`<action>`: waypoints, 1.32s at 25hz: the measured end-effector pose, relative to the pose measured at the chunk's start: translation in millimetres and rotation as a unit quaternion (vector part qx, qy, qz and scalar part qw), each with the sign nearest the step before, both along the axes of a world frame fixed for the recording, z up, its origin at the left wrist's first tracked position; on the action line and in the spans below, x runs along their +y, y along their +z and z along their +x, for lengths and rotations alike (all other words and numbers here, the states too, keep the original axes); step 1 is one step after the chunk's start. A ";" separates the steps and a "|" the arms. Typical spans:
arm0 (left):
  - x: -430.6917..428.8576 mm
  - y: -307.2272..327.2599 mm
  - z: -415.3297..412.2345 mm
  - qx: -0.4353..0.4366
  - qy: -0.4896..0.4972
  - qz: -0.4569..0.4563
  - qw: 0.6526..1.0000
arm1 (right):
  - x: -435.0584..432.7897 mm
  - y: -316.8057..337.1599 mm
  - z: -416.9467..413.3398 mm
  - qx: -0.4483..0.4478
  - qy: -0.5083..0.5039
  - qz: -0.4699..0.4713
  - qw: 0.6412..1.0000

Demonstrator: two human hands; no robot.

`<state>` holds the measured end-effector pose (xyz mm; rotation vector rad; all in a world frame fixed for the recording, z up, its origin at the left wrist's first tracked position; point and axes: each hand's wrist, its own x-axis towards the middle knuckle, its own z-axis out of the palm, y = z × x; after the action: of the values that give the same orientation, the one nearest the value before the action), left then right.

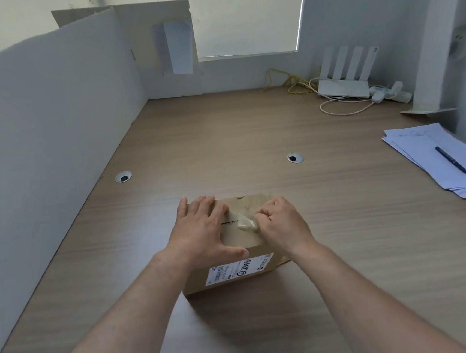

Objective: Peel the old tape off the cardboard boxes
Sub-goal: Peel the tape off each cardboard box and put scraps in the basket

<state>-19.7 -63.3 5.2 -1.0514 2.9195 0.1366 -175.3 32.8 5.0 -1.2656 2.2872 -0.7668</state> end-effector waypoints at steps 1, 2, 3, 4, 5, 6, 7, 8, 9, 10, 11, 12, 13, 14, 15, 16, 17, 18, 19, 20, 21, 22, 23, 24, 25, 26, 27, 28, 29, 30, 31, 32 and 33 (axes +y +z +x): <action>0.0 -0.3 -0.8 0.001 0.003 -0.002 1.000 | 1.1 -1.7 0.6 0.001 0.002 0.001 1.000; -0.6 0.3 -1.3 0.005 0.006 -0.001 1.000 | 1.8 -3.7 3.2 0.021 0.002 0.000 1.000; -0.9 0.9 -1.4 0.009 0.010 0.000 1.000 | 1.9 -5.8 8.2 0.051 0.000 -0.002 0.999; -1.5 1.3 -1.0 0.011 0.012 -0.003 1.000 | 0.8 -7.3 14.2 0.080 -0.008 -0.009 0.997; -1.6 1.2 0.1 0.006 0.014 -0.007 1.000 | -0.8 -8.5 19.4 0.099 -0.019 -0.022 0.995; -1.5 0.9 1.4 -0.003 0.016 -0.011 1.000 | -2.8 -9.8 23.2 0.113 -0.026 -0.041 0.992; -1.6 0.2 3.4 -0.010 0.019 -0.015 1.000 | -4.6 -10.8 25.3 0.129 -0.024 -0.063 0.989; -1.8 -0.6 5.8 -0.014 0.021 -0.017 1.000 | -6.2 -10.6 26.3 0.147 -0.011 -0.080 0.986; -2.2 -1.2 8.6 -0.013 0.022 -0.018 1.000 | -7.9 -9.6 26.8 0.159 0.001 -0.090 0.983; -3.0 -1.7 11.7 -0.009 0.023 -0.018 1.000 | -10.2 -9.0 27.2 0.154 0.003 -0.099 0.983; -3.9 -2.1 15.0 -0.004 0.026 -0.016 1.000 | -12.7 -8.6 27.0 0.121 -0.012 -0.106 0.987; -4.9 -2.3 18.2 0.003 0.028 -0.016 0.999 | -15.0 -7.3 25.8 0.062 -0.046 -0.106 0.991; -5.7 -2.5 21.6 0.011 0.030 -0.015 0.999 | -17.2 -5.5 23.2 -0.011 -0.090 -0.105 0.990; -6.5 -2.9 25.2 0.019 0.031 -0.013 0.999 | -18.6 -5.2 19.3 -0.077 -0.131 -0.107 0.982; -7.3 -3.8 29.1 0.027 0.031 -0.008 0.999 | -19.4 -6.0 15.2 -0.114 -0.160 -0.111 0.974; -7.7 -5.7 33.4 0.033 0.031 -0.002 0.999 | -18.8 -7.5 12.4 -0.124 -0.171 -0.112 0.971; -7.7 -8.6 38.3 0.038 0.032 0.007 0.999 | -17.3 -9.0 11.7 -0.121 -0.165 -0.114 0.972; -7.2 -12.2 44.2 0.041 0.035 0.016 0.998 | -16.4 -10.7 13.4 -0.105 -0.147 -0.115 0.977; -6.0 -16.6 50.3 0.044 0.040 0.025 0.998 | -15.2 -13.4 16.6 -0.072 -0.122 -0.111 0.984; -4.5 -21.0 55.7 0.047 0.047 0.033 0.997 | -14.3 -17.0 20.8 -0.024 -0.093 -0.099 0.990; -3.1 -24.5 59.9 0.050 0.054 0.039 0.997 | -13.6 -20.9 25.0 0.036 -0.062 -0.082 0.994; -2.1 -26.6 62.7 0.051 0.059 0.041 0.996 | -13.8 -24.3 28.0 0.101 -0.031 -0.067 0.992; -1.9 -27.5 63.4 0.050 0.061 0.042 0.996 | -14.7 -26.8 30.0 0.157 -0.005 -0.057 0.986; -1.8 -27.7 62.9 0.048 0.063 0.042 0.996 | -14.8 -27.4 32.3 0.198 0.013 -0.053 0.979; -1.7 -27.7 62.0 0.046 0.066 0.042 0.996 | -14.3 -26.2 36.3 0.215 0.019 -0.057 0.975; -2.2 -27.8 60.4 0.047 0.070 0.043 0.996 | -14.1 -23.7 40.8 0.222 0.019 -0.067 0.973; -2.8 -28.3 59.4 0.047 0.074 0.043 0.995 | -14.0 -22.6 45.9 0.226 0.020 -0.074 0.971; -3.4 -29.0 58.8 0.048 0.077 0.043 0.995 | -14.9 -21.4 50.5 0.236 0.026 -0.069 0.969; -3.9 -30.1 58.5 0.049 0.079 0.042 0.995 | -16.1 -21.6 54.1 0.248 0.036 -0.052 0.967; -4.3 -31.1 58.5 0.052 0.082 0.043 0.994 | -17.1 -20.7 56.3 0.263 0.040 -0.035 0.963; -4.4 -31.6 58.7 0.054 0.084 0.043 0.994 | -17.6 -19.3 57.3 0.286 0.036 -0.028 0.957; -4.3 -31.8 58.8 0.055 0.085 0.043 0.994 | -18.4 -17.7 57.3 0.316 0.025 -0.038 0.948; -4.2 -31.9 58.3 0.055 0.085 0.042 0.994 | -18.5 -16.1 58.7 0.348 0.018 -0.064 0.935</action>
<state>38.5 -67.5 -26.7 -1.3193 2.8850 0.3284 -116.6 14.3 -11.1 -1.8657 2.7668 -0.5014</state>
